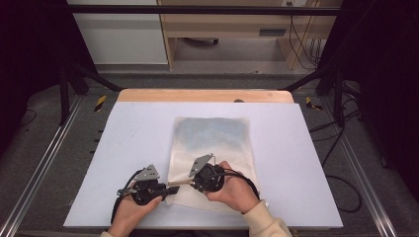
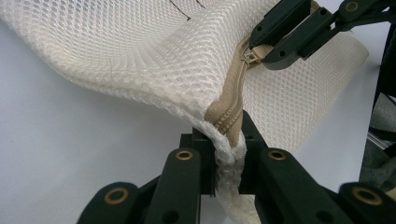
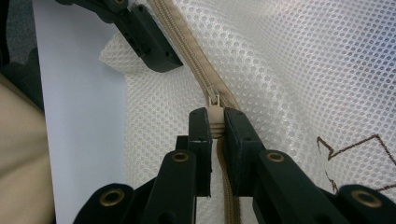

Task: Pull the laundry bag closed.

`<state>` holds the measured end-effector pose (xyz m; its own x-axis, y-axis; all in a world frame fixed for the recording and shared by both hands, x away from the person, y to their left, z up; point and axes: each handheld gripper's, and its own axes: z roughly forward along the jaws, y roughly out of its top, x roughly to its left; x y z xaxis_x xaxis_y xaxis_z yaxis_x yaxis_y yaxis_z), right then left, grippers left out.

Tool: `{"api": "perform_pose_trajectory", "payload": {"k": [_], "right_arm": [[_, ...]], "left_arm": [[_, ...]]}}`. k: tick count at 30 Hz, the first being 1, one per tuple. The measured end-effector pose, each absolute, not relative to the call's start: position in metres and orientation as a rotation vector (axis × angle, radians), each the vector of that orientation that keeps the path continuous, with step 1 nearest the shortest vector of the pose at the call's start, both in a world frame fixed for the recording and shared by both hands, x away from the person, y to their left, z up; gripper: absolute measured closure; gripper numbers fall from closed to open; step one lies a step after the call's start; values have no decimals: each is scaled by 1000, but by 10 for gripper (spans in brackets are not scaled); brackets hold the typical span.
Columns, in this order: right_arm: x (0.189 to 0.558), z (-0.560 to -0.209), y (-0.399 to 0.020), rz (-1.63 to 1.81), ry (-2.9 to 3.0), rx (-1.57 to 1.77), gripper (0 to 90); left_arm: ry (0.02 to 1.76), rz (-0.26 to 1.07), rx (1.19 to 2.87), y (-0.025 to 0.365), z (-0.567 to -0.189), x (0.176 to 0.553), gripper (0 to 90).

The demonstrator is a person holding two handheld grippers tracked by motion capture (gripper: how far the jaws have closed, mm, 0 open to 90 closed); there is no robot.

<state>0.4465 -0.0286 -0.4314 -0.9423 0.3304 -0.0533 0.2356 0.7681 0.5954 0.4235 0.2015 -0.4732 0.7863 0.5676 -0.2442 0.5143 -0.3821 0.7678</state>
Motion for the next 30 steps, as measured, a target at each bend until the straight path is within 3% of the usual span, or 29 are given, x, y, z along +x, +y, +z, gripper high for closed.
{"api": "perform_pose_trajectory", "payload": {"k": [30], "right_arm": [[445, -431, -39, 914, 2793, 476, 821]], "left_arm": [[798, 77, 2056, 202, -473, 423, 818]]}}
